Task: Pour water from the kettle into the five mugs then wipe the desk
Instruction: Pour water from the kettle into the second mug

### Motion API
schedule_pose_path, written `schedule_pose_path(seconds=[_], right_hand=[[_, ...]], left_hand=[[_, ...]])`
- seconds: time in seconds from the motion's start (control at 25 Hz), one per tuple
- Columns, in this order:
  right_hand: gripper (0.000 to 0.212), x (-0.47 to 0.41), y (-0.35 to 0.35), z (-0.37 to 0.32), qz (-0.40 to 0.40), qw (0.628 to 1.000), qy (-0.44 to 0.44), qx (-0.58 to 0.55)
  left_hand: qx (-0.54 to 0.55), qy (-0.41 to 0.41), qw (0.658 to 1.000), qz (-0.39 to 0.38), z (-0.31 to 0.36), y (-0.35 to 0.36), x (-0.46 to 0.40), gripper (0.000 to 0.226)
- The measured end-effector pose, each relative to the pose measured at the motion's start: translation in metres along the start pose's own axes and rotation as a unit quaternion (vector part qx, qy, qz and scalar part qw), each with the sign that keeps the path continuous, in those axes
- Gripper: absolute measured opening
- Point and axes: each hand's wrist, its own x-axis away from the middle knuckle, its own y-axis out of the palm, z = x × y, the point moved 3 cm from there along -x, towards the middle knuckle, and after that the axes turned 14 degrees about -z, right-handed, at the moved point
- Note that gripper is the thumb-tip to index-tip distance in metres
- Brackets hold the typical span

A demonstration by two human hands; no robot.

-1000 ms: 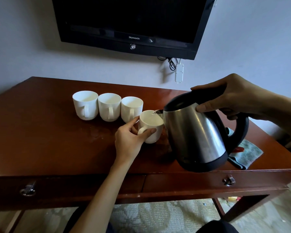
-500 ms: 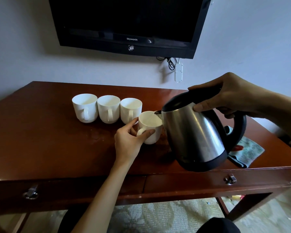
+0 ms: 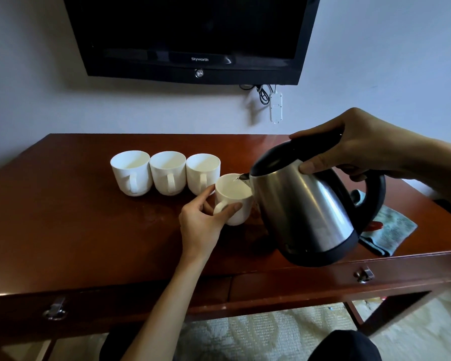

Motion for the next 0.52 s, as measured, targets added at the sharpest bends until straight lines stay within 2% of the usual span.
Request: schedule_pose_path(seconds=[0.28, 0.52], right_hand=[[0.056, -0.0002, 0.0005, 0.0005, -0.001, 1.000, -0.004, -0.002], [0.058, 0.0009, -0.0012, 0.0011, -0.009, 1.000, -0.011, -0.002]], left_hand=[[0.004, 0.006, 1.000, -0.003, 0.0005, 0.0001, 0.0004, 0.075], [0.001, 0.006, 1.000, -0.005, 0.0025, 0.0005, 0.0011, 0.071]])
